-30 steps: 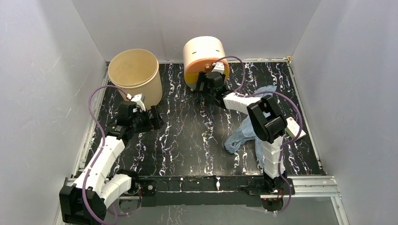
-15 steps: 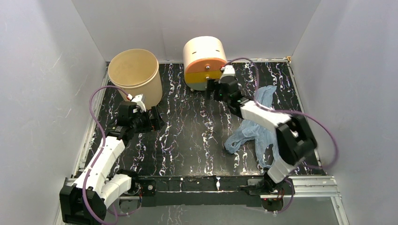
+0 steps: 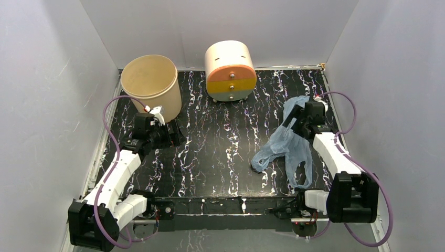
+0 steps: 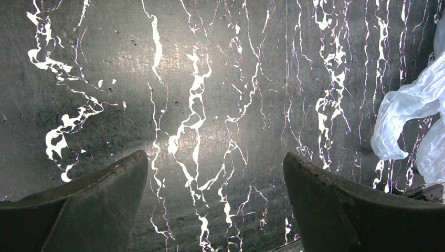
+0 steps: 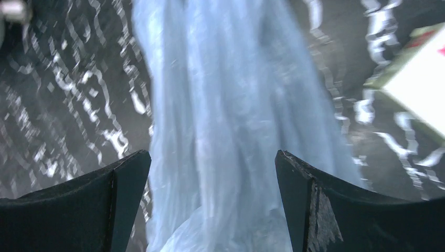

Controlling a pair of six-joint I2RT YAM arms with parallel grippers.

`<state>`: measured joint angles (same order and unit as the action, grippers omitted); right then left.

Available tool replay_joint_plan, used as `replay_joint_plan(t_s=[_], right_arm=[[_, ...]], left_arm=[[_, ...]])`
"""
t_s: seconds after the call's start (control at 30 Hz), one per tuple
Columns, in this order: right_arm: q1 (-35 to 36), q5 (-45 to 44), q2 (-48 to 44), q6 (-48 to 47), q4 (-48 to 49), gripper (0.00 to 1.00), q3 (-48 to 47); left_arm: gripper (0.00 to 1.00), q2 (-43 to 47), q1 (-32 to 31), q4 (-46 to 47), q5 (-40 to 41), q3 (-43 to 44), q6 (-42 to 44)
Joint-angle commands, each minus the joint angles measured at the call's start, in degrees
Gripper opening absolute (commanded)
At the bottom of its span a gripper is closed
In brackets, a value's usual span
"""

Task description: Put the trash bags into the trash bin

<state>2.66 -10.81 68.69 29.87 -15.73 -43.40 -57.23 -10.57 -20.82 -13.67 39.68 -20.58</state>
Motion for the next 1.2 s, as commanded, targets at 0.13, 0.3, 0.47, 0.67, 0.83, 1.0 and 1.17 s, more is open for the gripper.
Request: replay_joint_plan(t_s=[0.13, 0.3, 0.47, 0.67, 0.83, 1.0, 1.17], right_arm=[[0.50, 26.69, 5.44, -2.28, -3.36, 0.99, -3.61], [8.61, 45.59, -0.83, -3.15, 3.62, 0.99, -0.90], [22.16, 42.29, -2.07, -1.86, 2.68, 0.99, 0.34], [23.74, 26.07, -7.61, 1.29, -1.62, 0.69, 1.94], [23.71, 14.11, -9.68, 0.13, -3.08, 0.98, 0.29], [22.63, 4.28, -5.53, 0.83, -6.25, 0.72, -2.74], [17.46, 6.61, -3.26, 2.32, -2.23, 0.12, -2.67]], left_arm=[[0.97, 1.15, 0.30, 0.91, -1.78, -1.12, 0.14], [0.97, 1.12, 0.32, 1.05, -2.50, -1.01, 0.25], [0.97, 2.26, 0.29, 1.87, -3.29, -1.63, -0.22], [0.97, 1.43, 0.34, 2.13, -3.60, -1.66, -0.25], [0.97, 1.14, 0.28, 2.14, -3.69, -1.69, -0.25], [0.97, 1.33, 0.33, 2.12, -3.50, -1.78, -0.34], [0.97, 1.51, 0.36, 2.14, -3.36, -1.80, -0.34]])
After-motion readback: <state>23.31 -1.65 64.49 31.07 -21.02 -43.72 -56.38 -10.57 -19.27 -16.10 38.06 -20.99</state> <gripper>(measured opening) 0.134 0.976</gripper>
